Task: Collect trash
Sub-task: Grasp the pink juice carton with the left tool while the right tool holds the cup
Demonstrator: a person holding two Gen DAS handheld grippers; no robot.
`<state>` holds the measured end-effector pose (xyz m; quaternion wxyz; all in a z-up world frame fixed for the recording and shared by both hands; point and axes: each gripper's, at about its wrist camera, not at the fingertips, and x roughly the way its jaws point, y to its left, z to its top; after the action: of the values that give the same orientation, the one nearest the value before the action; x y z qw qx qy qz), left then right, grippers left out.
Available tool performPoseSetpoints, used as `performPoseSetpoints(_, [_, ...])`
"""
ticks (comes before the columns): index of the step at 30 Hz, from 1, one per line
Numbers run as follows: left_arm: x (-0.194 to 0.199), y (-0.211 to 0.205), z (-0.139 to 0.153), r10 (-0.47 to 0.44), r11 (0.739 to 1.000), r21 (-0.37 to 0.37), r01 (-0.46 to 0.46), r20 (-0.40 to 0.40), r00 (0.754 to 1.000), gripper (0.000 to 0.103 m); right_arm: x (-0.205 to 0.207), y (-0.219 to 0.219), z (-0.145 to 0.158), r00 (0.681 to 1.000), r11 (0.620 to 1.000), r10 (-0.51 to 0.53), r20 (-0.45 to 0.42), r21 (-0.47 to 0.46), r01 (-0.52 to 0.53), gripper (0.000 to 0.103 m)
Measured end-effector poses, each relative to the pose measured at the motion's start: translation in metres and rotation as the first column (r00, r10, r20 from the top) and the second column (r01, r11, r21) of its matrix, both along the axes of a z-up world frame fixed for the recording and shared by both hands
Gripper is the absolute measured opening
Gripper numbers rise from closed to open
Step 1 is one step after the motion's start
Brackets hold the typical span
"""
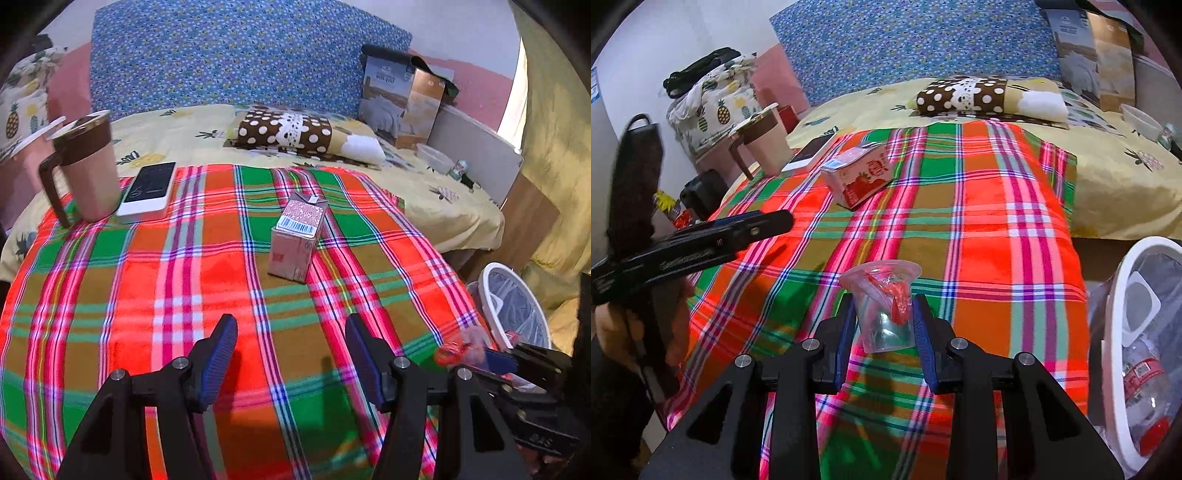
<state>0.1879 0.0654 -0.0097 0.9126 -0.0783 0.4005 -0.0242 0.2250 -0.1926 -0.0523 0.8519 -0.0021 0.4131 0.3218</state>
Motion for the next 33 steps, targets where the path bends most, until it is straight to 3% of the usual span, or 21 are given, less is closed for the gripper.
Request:
performPoseSetpoints(7, [0.035, -0.011, -0.007, -0.042, 0.997, 0.068, 0.043, -0.008, 0.999, 0.064, 0.007, -0.008, -0.002, 1.000, 1.000, -0.022, -0.004, 0.013, 0.022, 0.034])
performPoseSetpoints(16, [0.077, -0.006, -0.013, -0.039, 0.997, 0.060, 0.040, -0.010, 0.999, 0.064, 0.017, -0.015, -0.004, 0.999, 0.999, -0.052, -0.005, 0.014, 0.052, 0.034])
performPoseSetpoints(19, [0.084, -0.010, -0.014, -0.020, 0.996, 0.092, 0.020, 0.003, 1.000, 0.064, 0.018, -0.016, -0.005, 0.998, 0.998, -0.060, -0.008, 0.018, 0.060, 0.034])
performPoseSetpoints(21, [0.086, -0.013, -0.014, -0.023, 0.994, 0.103, 0.022, 0.013, 1.000, 0.057, 0.018, -0.017, -0.006, 0.998, 0.998, -0.061, -0.010, 0.019, 0.061, 0.034])
performPoseSetpoints(23, [0.087, -0.018, -0.016, -0.032, 0.993, 0.114, 0.031, 0.004, 0.999, 0.038, 0.018, -0.017, -0.006, 0.998, 0.998, -0.062, -0.011, 0.018, 0.062, 0.034])
performPoseSetpoints(24, [0.087, -0.019, -0.017, -0.034, 0.993, 0.117, 0.034, -0.001, 0.999, 0.034, 0.018, -0.017, -0.006, 0.998, 0.998, -0.063, -0.011, 0.018, 0.063, 0.034])
performPoseSetpoints(33, [0.050, -0.029, -0.004, -0.007, 0.993, 0.118, 0.004, 0.024, 1.000, 0.034, 0.011, -0.022, 0.001, 0.997, 0.997, -0.078, 0.006, 0.027, 0.078, 0.034])
